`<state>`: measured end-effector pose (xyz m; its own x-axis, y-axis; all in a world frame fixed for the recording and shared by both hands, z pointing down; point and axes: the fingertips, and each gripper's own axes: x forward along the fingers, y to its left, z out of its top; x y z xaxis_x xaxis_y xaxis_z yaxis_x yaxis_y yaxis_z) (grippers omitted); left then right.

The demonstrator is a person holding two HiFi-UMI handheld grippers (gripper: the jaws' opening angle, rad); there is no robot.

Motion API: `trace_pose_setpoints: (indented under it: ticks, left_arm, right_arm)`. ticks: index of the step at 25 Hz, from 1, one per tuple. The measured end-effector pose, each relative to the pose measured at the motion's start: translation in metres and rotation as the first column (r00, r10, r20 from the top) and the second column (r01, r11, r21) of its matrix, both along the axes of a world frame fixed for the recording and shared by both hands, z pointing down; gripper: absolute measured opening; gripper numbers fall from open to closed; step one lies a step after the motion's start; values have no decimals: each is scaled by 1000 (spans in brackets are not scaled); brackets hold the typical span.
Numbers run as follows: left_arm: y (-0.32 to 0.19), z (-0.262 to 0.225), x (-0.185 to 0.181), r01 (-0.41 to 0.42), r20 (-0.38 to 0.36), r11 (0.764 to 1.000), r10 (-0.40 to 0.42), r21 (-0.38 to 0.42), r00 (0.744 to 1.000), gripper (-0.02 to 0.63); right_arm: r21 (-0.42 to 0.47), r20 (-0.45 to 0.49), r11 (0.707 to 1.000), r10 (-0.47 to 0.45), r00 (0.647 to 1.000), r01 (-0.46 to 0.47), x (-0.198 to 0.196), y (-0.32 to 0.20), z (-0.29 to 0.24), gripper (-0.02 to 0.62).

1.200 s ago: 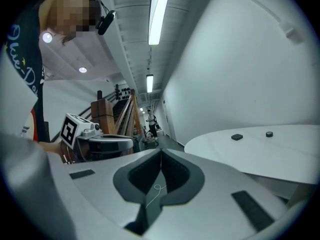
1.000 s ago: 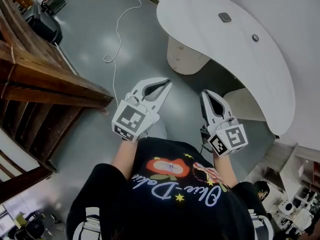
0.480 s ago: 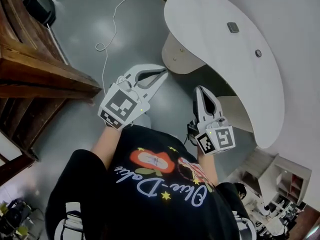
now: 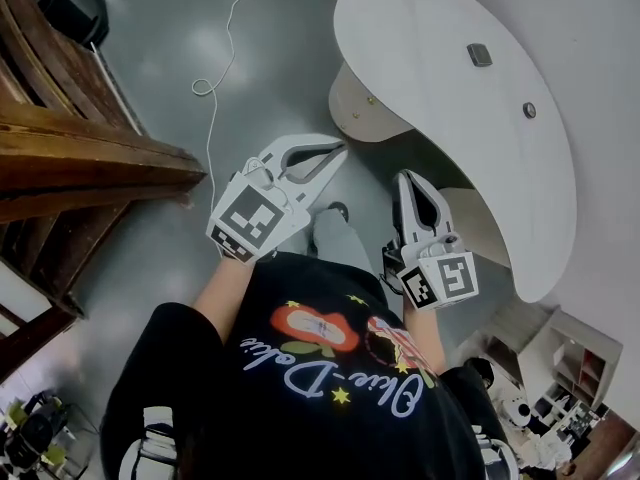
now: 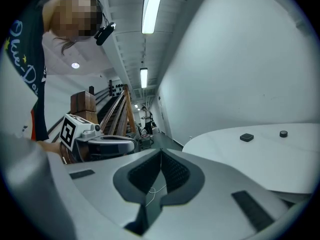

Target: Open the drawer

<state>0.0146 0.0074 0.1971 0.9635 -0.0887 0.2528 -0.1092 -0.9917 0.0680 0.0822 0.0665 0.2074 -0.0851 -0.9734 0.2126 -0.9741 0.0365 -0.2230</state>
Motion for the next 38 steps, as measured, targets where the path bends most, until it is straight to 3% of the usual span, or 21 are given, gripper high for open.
trace_pose_setpoints:
  ticks: [14,24,30,38]
  left_arm:
    - [-33,55,55,124,51,990,-120,-72,991,6]
    - [-49,147,85,231,71,972,-228,-34,971,6]
    - [-66,197,95,267,53,959,-263,-94,963,6]
    - [-95,262,103,255,106,958,-242,-129,964,8]
  right_arm:
    - [-38,22,992,-120,993,121,56,-45,28,2]
    - [-131,-5,957,-260,966,257,64,-67,112,2]
    - [-199,13,952,-234,972,232,70,-76,162,2]
    - [-223,12,958,-182,983,181,71,-108,221,2]
